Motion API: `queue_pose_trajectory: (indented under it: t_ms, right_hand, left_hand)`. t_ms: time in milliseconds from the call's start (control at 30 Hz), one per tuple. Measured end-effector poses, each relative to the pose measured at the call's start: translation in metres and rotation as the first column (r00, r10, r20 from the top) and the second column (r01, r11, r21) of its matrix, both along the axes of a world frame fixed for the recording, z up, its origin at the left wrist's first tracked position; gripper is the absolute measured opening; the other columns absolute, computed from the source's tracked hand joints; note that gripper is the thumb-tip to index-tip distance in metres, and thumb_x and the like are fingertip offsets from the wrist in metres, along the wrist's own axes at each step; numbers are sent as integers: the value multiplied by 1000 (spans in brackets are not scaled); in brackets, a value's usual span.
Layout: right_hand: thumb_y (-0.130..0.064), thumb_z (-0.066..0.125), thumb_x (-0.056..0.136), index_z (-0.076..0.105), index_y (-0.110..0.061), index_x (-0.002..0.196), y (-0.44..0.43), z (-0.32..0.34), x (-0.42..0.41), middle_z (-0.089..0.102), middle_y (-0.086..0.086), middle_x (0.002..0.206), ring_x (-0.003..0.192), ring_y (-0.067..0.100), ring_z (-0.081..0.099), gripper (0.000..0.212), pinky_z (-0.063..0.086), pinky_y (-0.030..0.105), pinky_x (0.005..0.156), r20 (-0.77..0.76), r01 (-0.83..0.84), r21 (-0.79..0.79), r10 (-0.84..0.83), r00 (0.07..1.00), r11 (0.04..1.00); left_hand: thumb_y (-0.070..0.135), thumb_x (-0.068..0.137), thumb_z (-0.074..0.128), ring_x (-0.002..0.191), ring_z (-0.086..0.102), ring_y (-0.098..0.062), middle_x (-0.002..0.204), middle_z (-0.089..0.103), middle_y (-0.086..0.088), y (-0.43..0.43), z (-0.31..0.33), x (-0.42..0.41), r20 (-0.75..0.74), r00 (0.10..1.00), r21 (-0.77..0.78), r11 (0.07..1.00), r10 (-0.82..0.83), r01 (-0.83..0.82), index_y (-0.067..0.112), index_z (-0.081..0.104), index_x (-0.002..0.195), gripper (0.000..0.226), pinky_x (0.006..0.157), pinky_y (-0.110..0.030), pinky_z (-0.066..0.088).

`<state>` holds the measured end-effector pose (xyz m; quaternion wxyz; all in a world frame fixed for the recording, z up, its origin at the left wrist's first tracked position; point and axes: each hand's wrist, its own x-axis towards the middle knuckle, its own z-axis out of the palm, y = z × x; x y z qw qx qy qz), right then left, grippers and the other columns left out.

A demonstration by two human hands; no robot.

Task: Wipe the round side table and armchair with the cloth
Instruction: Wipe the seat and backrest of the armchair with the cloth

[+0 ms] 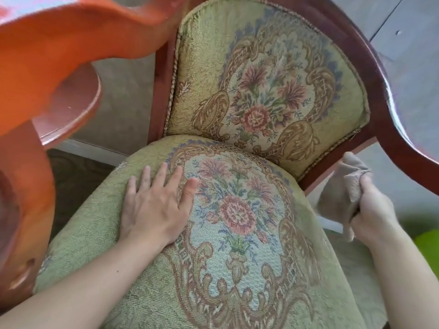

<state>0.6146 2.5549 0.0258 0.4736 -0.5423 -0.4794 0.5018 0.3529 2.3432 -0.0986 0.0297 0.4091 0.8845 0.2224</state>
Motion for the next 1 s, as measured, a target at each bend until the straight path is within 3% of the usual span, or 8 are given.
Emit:
queue_pose_trajectory:
  t_ms: [100, 200, 300, 533, 733, 833, 900, 1000]
  right_hand:
    - [-49, 34, 104, 59, -27, 134, -4, -29, -41, 68, 1, 100, 63, -1, 56, 45, 48, 14, 67, 462, -244, 70, 186, 867, 967]
    - [-50, 32, 102, 40, -35, 149, -11, -73, -79, 49, 6, 151, 138, 26, 41, 50, 26, 46, 118, 820, -460, -6, 268, 506, 888]
    - [-49, 19, 107, 20, -24, 158, -17, -88, -98, 18, 10, 166, 154, 29, 7, 58, 8, 51, 123, 851, -430, -28, 247, 463, 902]
    - [-48, 15, 107, 17, -28, 159, -68, -87, -114, 13, 4, 167, 154, 18, -4, 55, -8, 42, 123, 883, -634, -114, 371, 288, 765]
    - [-43, 25, 109, 67, -29, 129, -106, -52, -94, 63, -10, 138, 134, 1, 49, 49, 30, 29, 119, 323, -843, -115, 822, 469, 526]
    - [-47, 45, 103, 75, -16, 115, -87, -25, -72, 74, 7, 119, 115, 19, 68, 45, 49, 35, 106, -173, -664, -188, 641, 748, 724]
    - [-45, 45, 102, 70, -7, 122, -65, -11, -54, 71, 18, 122, 112, 32, 68, 49, 52, 47, 101, -419, -574, -239, 450, 789, 783]
    - [-43, 46, 102, 67, -4, 121, -36, 10, -35, 73, 18, 119, 104, 33, 72, 49, 56, 52, 90, -491, -335, -161, 219, 843, 928]
  left_hand:
    - [75, 82, -27, 155, 3, -26, 168, 5, 3, -1, 0, -1, 2, 1000, 17, 1000, 1, -1, 37, 7, 158, 92, 125, -50, 2]
    - [75, 82, -26, 155, 6, -26, 168, 7, 3, -1, -1, -1, -6, 1000, 25, 1000, 6, -6, 37, 8, 159, 92, 125, -50, 3]
    - [76, 81, -26, 155, 6, -26, 168, 8, 3, 0, -1, 0, 3, 1000, 35, 999, 13, -13, 37, 10, 159, 94, 125, -50, 3]
    - [77, 81, -25, 156, 4, -24, 168, 6, 5, -2, -3, -1, 1, 1000, 24, 1000, 8, -8, 39, 9, 158, 92, 126, -48, 3]
    - [76, 82, -25, 156, 3, -21, 167, 4, 8, -4, -1, -2, -5, 1000, 15, 1000, -7, 7, 41, 7, 158, 89, 126, -46, 2]
    - [75, 83, -24, 155, 4, -19, 167, 5, 9, -5, -1, -2, 1, 1000, 30, 1000, -10, 10, 41, 10, 158, 89, 126, -45, 2]
    - [75, 83, -24, 155, 4, -20, 167, 5, 9, -4, 0, -2, 3, 1000, 33, 999, -11, 11, 41, 10, 158, 89, 126, -45, 2]
    - [75, 83, -25, 156, 6, -22, 167, 7, 7, -4, 1, -1, 5, 1000, 26, 1000, -10, 10, 40, 10, 158, 90, 126, -47, 4]
